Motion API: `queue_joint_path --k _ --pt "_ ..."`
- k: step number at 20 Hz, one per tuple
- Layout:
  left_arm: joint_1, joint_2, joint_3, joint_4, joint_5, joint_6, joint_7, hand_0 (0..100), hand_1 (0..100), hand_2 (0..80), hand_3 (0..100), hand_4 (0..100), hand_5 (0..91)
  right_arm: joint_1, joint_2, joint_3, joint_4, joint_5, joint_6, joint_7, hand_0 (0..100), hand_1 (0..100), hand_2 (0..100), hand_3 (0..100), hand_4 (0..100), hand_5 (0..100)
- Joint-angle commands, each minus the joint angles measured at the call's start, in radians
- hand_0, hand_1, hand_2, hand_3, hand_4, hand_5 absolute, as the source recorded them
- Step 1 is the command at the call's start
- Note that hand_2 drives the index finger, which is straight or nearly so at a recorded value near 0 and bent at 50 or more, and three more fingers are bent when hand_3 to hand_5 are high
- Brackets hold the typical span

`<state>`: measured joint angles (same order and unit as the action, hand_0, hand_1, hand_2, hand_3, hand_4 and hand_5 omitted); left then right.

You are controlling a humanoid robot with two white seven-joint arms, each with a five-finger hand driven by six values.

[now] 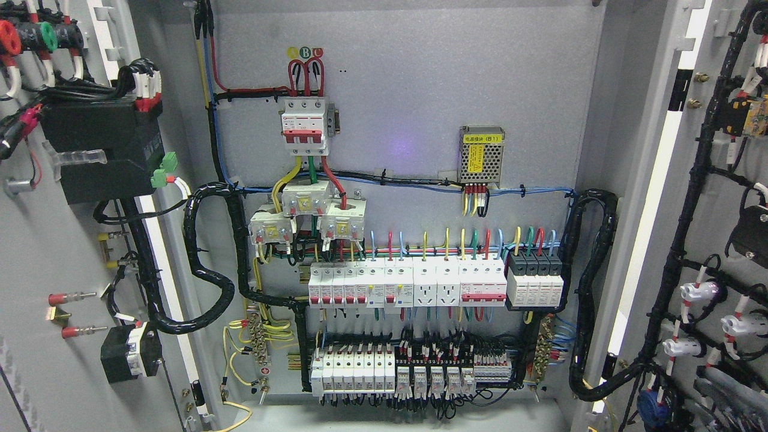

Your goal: Open door with both hands

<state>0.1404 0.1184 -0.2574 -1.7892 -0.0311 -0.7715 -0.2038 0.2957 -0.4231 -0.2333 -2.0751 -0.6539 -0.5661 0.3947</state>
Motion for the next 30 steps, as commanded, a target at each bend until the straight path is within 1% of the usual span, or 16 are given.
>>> queue_joint_path --k 1,4,7,10,13,15,18,20,24,30 --pt "0.002 -0.051 0.084 -0.079 -0.003 -0.62 0.0 12 56 0.0 0 0 0.0 -0.007 -0.022 -0.058 0.018 -0.006 0.024 0.001 10 13 0 0 0 0" --pt "0.019 -0.059 0.13 -0.085 -0.001 -0.644 0.003 12 56 0.0 0 0 0.0 -0.01 -0.025 -0.058 0.018 -0.019 0.032 0.001 10 13 0 0 0 0" --pt "0.036 -0.063 0.173 -0.085 -0.001 -0.73 0.003 12 56 0.0 0 0 0.0 -0.021 -0.025 -0.058 0.018 -0.021 0.035 0.001 10 13 0 0 0 0" --pt "0.051 -0.063 0.207 -0.087 0.007 -0.747 0.003 12 56 0.0 0 0 0.0 -0.023 -0.028 -0.058 0.021 -0.062 0.035 0.001 10 13 0 0 0 0" --pt "0.061 -0.063 0.236 -0.088 0.008 -0.796 0.004 12 56 0.0 0 0 0.0 -0.021 -0.029 -0.066 0.036 -0.078 0.034 0.001 10 13 0 0 0 0" --pt "0.062 -0.06 0.248 -0.088 0.011 -0.802 0.004 12 56 0.0 0 0 0.0 -0.018 -0.029 -0.073 0.041 -0.079 0.034 0.001 10 13 0 0 0 0" --pt "0.064 -0.059 0.273 -0.088 0.033 -0.804 0.004 12 56 0.0 0 0 0.0 -0.015 -0.028 -0.074 0.041 -0.09 0.032 0.001 10 13 0 0 0 0" --pt "0.067 -0.057 0.303 -0.088 0.037 -0.81 0.004 12 56 0.0 0 0 0.0 -0.009 -0.025 -0.083 0.039 -0.098 0.032 0.001 10 13 0 0 0 0" --pt "0.07 -0.052 0.334 -0.087 0.066 -0.819 0.004 12 56 0.0 0 0 0.0 0.005 -0.019 -0.093 0.039 -0.104 0.031 0.001 10 13 0 0 0 0" --pt "0.071 -0.052 0.346 -0.088 0.076 -0.819 0.004 12 56 0.0 0 0 0.0 0.02 -0.019 -0.1 0.043 -0.156 0.031 0.001 10 13 0 0 0 0"
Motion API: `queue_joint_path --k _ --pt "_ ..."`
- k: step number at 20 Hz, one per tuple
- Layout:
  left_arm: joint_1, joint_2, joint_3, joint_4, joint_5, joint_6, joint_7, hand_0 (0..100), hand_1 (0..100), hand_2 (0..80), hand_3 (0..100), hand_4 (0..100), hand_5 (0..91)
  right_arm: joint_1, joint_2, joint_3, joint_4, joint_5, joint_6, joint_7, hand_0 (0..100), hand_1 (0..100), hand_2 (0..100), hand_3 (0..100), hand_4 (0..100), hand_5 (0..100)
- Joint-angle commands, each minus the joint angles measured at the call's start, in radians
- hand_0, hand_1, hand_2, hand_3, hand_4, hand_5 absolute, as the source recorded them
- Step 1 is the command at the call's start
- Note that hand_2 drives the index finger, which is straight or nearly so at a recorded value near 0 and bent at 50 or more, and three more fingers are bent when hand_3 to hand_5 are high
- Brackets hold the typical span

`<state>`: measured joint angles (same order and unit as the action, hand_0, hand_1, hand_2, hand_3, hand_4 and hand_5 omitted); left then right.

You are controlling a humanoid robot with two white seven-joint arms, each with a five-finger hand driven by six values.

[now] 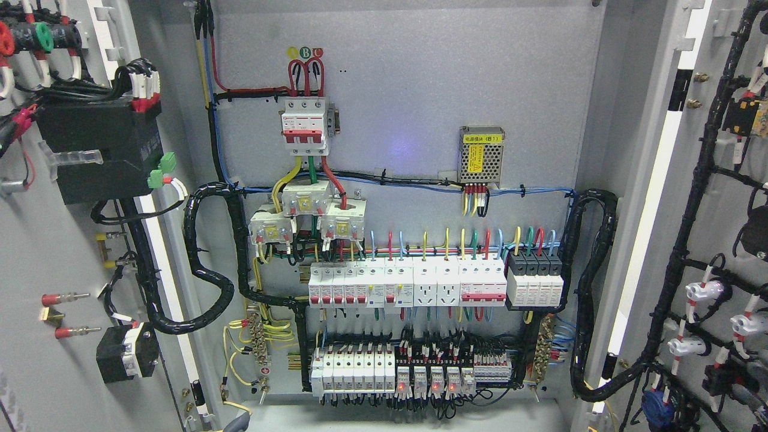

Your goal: Open door with both hands

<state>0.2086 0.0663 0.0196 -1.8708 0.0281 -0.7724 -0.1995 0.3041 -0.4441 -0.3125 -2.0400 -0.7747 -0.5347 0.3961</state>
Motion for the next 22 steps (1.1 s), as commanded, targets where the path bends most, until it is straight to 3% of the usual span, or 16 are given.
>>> queue_joint_path --k 1,7,11,22 --pt "0.005 0.0 0.08 -0.007 0.018 -0.818 0.0 12 56 0.0 0 0 0.0 0.012 0.002 -0.019 0.011 -0.037 -0.001 0.0 10 13 0 0 0 0" --pt "0.008 0.004 0.158 -0.001 0.055 -0.817 0.0 12 56 0.0 0 0 0.0 0.01 0.002 -0.049 0.07 -0.04 -0.001 0.0 10 13 0 0 0 0" --pt "0.028 0.032 0.227 0.002 0.122 -0.817 -0.001 12 56 0.0 0 0 0.0 0.007 -0.001 -0.063 0.106 -0.043 -0.001 0.001 10 13 0 0 0 0" --pt "0.049 0.036 0.31 0.025 0.154 -0.8 -0.003 12 56 0.0 0 0 0.0 -0.008 -0.008 -0.085 0.133 -0.043 -0.004 0.001 10 13 0 0 0 0"
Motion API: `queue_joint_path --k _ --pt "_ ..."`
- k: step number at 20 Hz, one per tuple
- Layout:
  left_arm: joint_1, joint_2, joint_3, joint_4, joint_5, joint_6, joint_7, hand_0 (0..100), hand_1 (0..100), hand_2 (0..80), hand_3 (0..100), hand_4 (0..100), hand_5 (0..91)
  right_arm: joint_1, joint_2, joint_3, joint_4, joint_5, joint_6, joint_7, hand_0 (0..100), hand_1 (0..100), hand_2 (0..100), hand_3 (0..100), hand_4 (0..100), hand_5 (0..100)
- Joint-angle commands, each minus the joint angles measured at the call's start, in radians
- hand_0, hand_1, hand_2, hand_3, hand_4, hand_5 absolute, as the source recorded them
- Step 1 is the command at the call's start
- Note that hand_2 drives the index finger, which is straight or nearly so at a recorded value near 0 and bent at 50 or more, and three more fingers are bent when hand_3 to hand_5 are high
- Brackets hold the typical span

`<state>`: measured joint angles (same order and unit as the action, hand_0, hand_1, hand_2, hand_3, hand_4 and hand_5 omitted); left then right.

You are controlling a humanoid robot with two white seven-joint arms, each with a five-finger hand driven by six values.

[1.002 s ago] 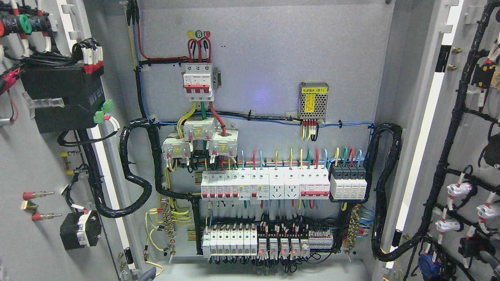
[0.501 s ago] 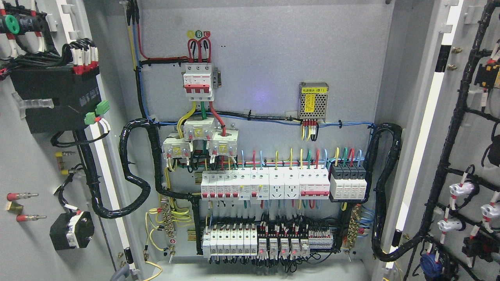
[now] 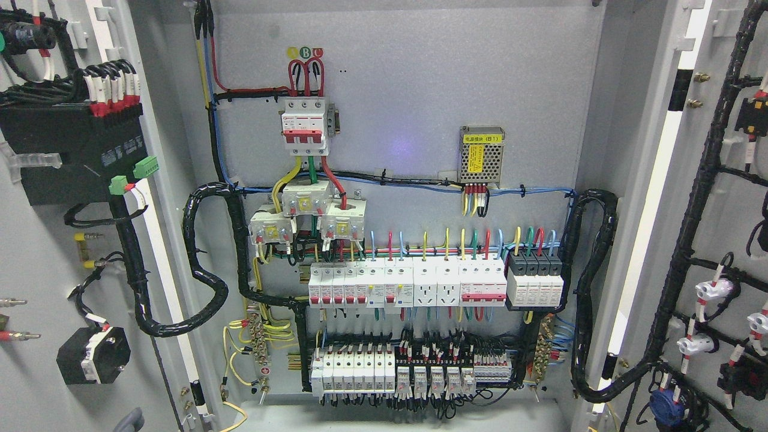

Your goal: Open door with both hands

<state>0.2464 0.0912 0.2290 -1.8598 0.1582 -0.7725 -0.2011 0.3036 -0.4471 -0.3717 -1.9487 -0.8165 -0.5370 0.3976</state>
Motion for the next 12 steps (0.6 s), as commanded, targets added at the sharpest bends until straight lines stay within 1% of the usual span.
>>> queue_joint_path --k 1,3,5,7,10,12 --pt "0.011 0.013 0.101 0.034 0.032 -0.791 -0.003 12 56 0.0 0 0 0.0 -0.008 -0.011 -0.032 0.047 -0.001 -0.003 0.0 10 13 0 0 0 0" --pt "0.007 0.024 0.102 0.074 0.04 -0.786 -0.003 12 56 0.0 0 0 0.0 -0.009 -0.015 -0.042 0.056 -0.001 -0.003 0.0 10 13 0 0 0 0" --pt "-0.003 0.036 0.131 0.097 0.044 -0.785 -0.001 12 56 0.0 0 0 0.0 -0.012 -0.015 -0.05 0.062 -0.001 -0.003 0.0 10 13 0 0 0 0" --pt "-0.007 0.047 0.151 0.1 0.078 -0.774 -0.001 12 56 0.0 0 0 0.0 -0.015 -0.015 -0.052 0.062 -0.001 -0.003 0.0 10 13 0 0 0 0" --pt "-0.01 0.077 0.162 0.103 0.106 -0.743 -0.001 12 56 0.0 0 0 0.0 -0.012 -0.013 -0.064 0.062 -0.001 -0.003 0.0 10 13 0 0 0 0" --pt "-0.029 0.09 0.184 0.114 0.122 -0.729 -0.001 12 56 0.0 0 0 0.0 -0.012 -0.013 -0.067 0.062 -0.001 -0.003 0.0 10 13 0 0 0 0"
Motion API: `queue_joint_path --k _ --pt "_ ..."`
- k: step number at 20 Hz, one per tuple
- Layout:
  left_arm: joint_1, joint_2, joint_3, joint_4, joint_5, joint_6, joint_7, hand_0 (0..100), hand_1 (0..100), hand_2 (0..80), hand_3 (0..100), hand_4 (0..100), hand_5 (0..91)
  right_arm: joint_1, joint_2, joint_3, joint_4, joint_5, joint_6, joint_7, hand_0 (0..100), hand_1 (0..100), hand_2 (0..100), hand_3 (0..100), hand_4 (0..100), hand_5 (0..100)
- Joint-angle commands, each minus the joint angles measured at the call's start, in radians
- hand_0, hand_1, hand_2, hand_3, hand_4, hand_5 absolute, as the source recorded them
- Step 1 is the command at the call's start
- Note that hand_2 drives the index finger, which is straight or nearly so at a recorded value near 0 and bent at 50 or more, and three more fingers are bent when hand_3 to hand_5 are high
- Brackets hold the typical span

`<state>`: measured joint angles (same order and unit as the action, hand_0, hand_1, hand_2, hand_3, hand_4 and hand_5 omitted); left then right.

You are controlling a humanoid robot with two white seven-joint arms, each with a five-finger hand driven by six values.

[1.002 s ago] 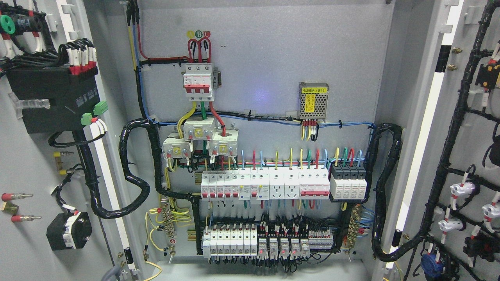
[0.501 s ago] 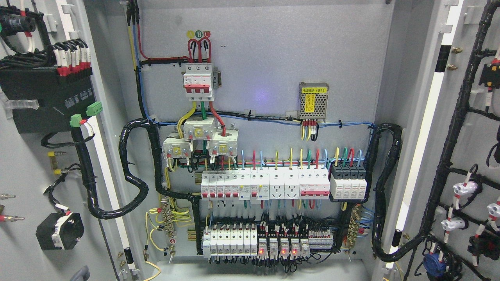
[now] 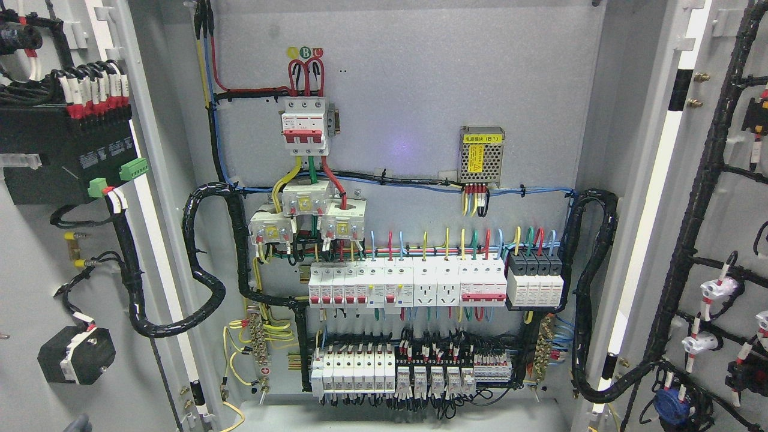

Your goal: Open door with both hands

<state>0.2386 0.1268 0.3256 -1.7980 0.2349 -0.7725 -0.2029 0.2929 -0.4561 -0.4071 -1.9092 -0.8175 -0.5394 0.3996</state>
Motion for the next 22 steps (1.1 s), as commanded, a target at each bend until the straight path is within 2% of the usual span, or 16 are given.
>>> queue_joint_path --k 1,7,11,17,22 --pt "-0.03 0.06 0.09 0.055 0.049 -0.722 0.0 12 56 0.0 0 0 0.0 -0.001 -0.004 -0.033 0.022 0.0 -0.001 -0.002 10 13 0 0 0 0" --pt "-0.061 0.097 0.136 0.086 0.079 -0.639 -0.001 12 56 0.0 0 0 0.0 0.009 0.005 -0.044 0.022 -0.002 -0.001 -0.001 10 13 0 0 0 0" --pt "-0.087 0.129 0.171 0.153 0.093 -0.611 -0.001 12 56 0.0 0 0 0.0 0.046 0.004 -0.044 0.01 -0.002 -0.017 0.004 10 13 0 0 0 0" --pt "-0.159 0.2 0.239 0.273 0.095 -0.584 -0.001 12 56 0.0 0 0 0.0 0.081 -0.006 -0.044 0.009 -0.055 -0.03 0.005 10 13 0 0 0 0" --pt "-0.191 0.226 0.242 0.351 0.092 -0.515 -0.003 12 56 0.0 0 0 0.0 0.083 -0.007 -0.044 0.01 -0.058 -0.03 0.005 10 13 0 0 0 0"
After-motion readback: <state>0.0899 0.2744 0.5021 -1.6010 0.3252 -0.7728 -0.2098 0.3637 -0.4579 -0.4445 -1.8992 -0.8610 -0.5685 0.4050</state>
